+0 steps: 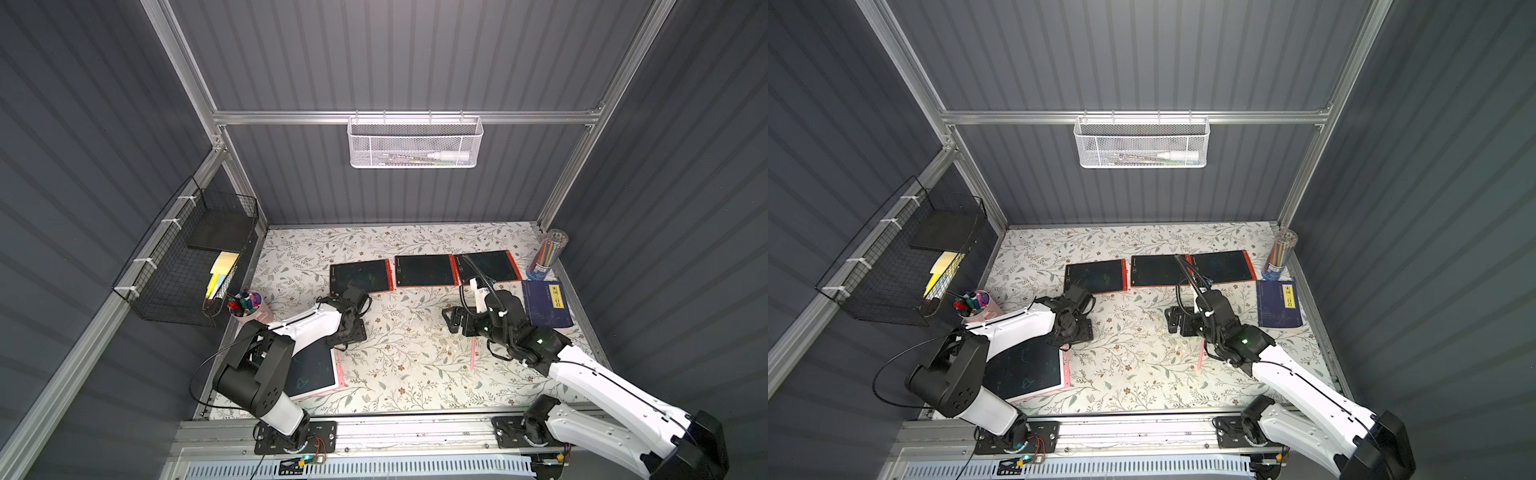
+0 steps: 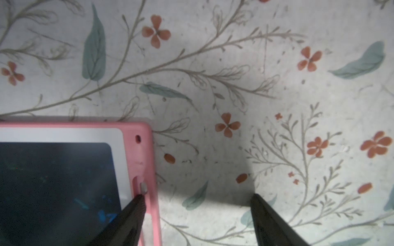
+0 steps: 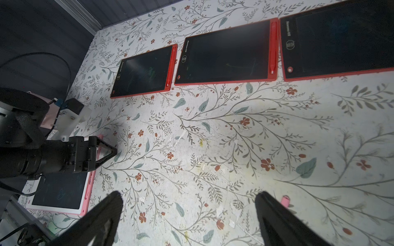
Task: Place the stylus back onto the writing tablet
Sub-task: Move the writing tablet to the center of the board.
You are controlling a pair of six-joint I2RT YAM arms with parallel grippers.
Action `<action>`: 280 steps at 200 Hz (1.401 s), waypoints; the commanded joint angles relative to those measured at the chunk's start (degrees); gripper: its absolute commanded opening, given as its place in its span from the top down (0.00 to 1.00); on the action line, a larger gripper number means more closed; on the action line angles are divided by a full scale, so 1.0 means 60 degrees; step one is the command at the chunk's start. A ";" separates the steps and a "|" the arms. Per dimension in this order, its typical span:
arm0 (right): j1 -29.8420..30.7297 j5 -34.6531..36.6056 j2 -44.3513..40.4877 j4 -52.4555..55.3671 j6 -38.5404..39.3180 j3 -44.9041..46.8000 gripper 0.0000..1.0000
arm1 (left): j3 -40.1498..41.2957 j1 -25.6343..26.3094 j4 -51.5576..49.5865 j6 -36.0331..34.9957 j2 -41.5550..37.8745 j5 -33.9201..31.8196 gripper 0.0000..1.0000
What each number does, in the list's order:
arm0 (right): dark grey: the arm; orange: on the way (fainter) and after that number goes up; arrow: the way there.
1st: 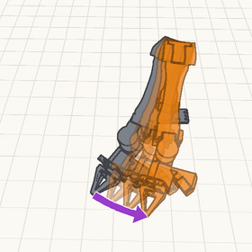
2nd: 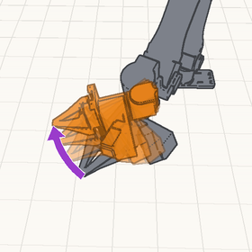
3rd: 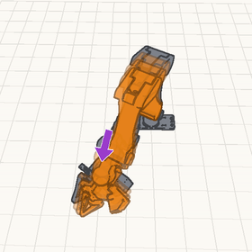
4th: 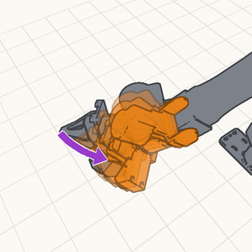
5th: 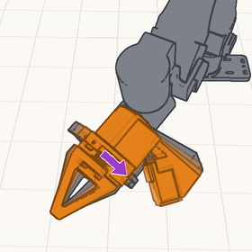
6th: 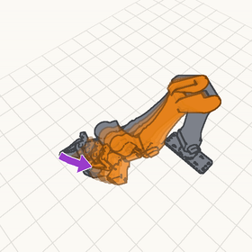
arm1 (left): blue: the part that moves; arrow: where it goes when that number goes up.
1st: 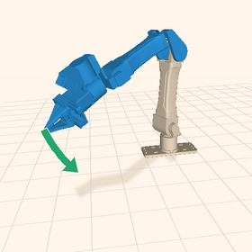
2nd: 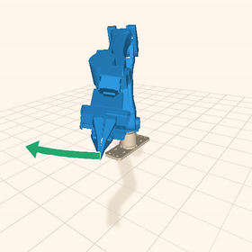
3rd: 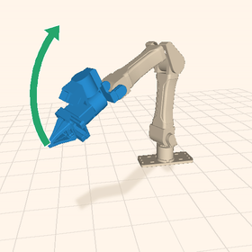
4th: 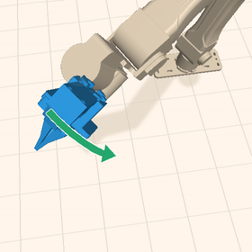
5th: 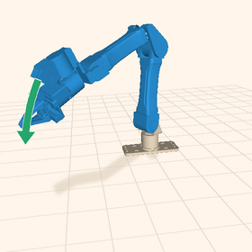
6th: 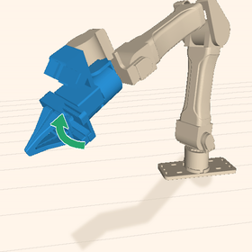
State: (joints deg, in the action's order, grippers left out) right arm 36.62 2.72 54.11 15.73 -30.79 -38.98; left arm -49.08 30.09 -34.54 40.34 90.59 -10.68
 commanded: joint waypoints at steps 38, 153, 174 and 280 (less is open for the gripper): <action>-0.0116 -0.0007 -0.0379 -0.0101 0.0281 0.0174 0.01 | 0.0028 0.0164 0.0245 -0.0199 0.0545 0.0849 0.23; -0.0188 -0.0032 -0.0338 0.0159 0.0282 0.0037 0.01 | -0.2128 0.0607 0.1307 -0.0876 0.2459 0.0798 0.57; -0.0204 0.0080 -0.0360 0.0291 0.0296 0.0033 0.01 | -0.2862 0.0979 0.1436 -0.0993 0.3216 0.0875 0.58; -0.0255 0.0417 -0.0815 0.0848 0.0260 0.0139 0.01 | -0.4482 0.2126 0.2037 -0.0582 0.4450 0.1860 0.57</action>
State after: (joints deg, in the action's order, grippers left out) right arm 35.33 4.23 49.69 19.38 -29.56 -38.57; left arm -75.05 41.12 -20.43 35.18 113.62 -4.97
